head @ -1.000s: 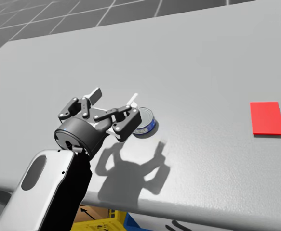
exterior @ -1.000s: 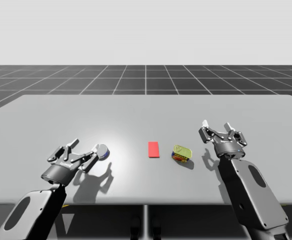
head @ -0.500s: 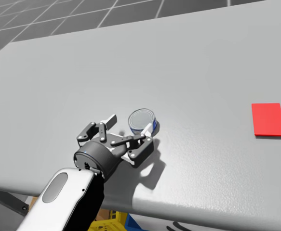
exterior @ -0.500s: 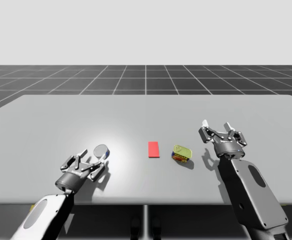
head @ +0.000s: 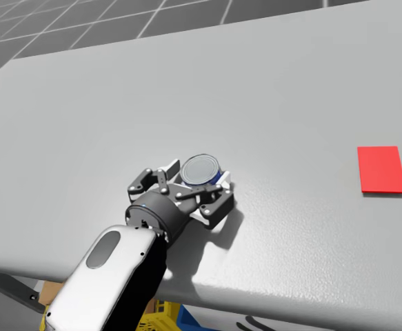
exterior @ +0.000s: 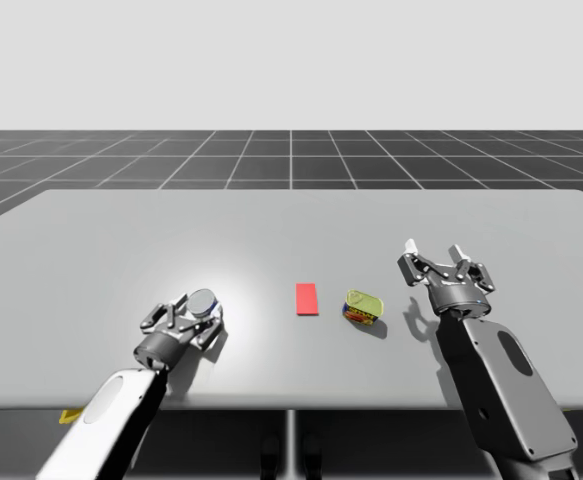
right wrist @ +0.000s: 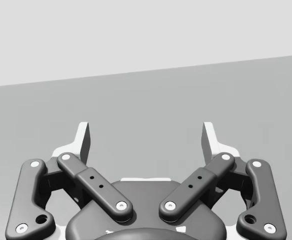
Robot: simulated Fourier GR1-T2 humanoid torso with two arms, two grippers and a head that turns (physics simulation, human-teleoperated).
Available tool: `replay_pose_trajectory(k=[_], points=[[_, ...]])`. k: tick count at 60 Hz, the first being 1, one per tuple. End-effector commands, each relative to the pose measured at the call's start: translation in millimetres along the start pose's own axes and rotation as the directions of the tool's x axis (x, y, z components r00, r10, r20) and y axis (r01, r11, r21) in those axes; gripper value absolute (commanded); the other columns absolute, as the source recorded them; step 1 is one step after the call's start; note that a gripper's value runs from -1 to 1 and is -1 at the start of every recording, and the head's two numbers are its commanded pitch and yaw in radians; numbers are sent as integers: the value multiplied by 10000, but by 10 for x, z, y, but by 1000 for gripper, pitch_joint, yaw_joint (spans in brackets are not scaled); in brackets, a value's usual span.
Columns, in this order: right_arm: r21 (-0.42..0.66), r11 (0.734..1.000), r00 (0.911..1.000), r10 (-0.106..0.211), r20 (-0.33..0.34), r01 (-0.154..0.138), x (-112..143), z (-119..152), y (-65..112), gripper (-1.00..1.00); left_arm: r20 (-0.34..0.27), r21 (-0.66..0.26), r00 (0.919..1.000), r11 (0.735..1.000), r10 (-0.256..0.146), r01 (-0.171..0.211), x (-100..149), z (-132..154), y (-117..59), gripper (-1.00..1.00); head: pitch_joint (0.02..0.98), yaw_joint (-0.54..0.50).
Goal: Look at the card. If it is red, pick the object on the left. If it is green, pick the object on the right.
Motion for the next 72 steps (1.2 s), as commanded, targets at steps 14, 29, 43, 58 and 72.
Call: replay_pose_trajectory(k=[14,29,43,58,72], points=[[-25,10000,10000,-27,44,28,13,3,-11,-1000,-199,11,9998,10000,-42,42,-78,-63,-10,942,840,364],[-56,10000,10000,-18,55,19,14,4,-13,-1000,-209,-99,9998,9999,-69,67,-92,-54,-23,986,726,376],[-49,10000,10000,2,34,-1,11,9,-11,-1000,-243,-153,9996,9997,-175,172,-119,-52,-43,981,566,401],[-39,10000,10000,31,19,-31,6,8,-14,-1000,-311,-330,9993,9992,-222,212,-115,-46,-56,985,481,408],[-30,10000,10000,33,9,-33,3,5,-19,-1000,-207,-423,9993,9986,-314,305,0,9,-40,1000,455,410]])
